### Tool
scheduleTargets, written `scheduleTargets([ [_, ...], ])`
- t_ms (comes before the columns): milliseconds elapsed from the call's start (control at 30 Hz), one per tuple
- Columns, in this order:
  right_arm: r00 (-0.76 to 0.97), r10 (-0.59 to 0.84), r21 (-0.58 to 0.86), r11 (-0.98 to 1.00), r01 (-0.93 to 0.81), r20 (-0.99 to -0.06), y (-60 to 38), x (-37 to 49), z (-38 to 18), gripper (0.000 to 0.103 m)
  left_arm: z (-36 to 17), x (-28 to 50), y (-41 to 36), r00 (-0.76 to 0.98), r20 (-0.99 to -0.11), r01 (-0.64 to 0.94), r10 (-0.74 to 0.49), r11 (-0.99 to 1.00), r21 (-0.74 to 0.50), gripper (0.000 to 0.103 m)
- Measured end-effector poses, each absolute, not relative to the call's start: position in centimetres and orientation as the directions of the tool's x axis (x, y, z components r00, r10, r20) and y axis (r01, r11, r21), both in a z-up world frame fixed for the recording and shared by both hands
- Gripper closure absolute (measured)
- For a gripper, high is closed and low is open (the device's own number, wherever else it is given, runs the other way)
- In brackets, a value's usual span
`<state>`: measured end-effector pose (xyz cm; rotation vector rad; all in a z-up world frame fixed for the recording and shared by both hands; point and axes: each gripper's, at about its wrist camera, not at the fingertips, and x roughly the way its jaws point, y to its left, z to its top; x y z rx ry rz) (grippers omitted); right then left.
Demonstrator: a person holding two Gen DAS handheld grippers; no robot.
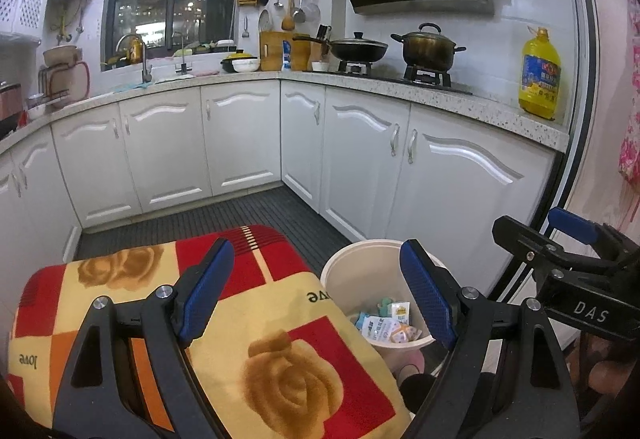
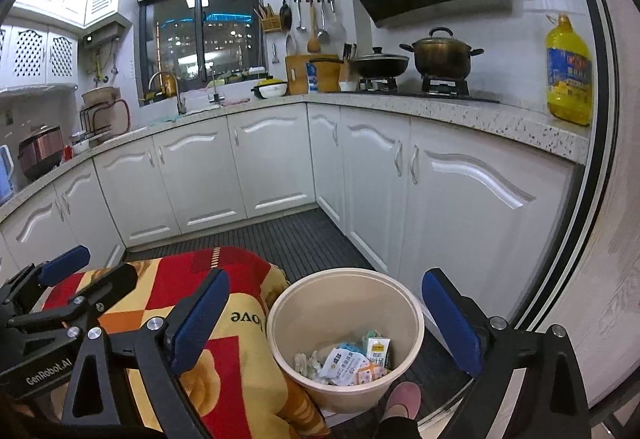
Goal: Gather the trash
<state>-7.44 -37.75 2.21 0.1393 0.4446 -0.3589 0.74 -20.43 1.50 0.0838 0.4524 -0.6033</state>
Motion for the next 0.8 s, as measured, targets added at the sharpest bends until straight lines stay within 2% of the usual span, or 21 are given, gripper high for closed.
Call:
scheduleTargets([
  [800, 0.846, -0.304, 0.06, 0.929, 0.365, -0.439, -37.8, -7.4, 2.0, 0.006, 1.4, 0.7, -19.1, 0.757, -0.394, 0.534, -0.522, 0.841, -0.089, 0.018],
])
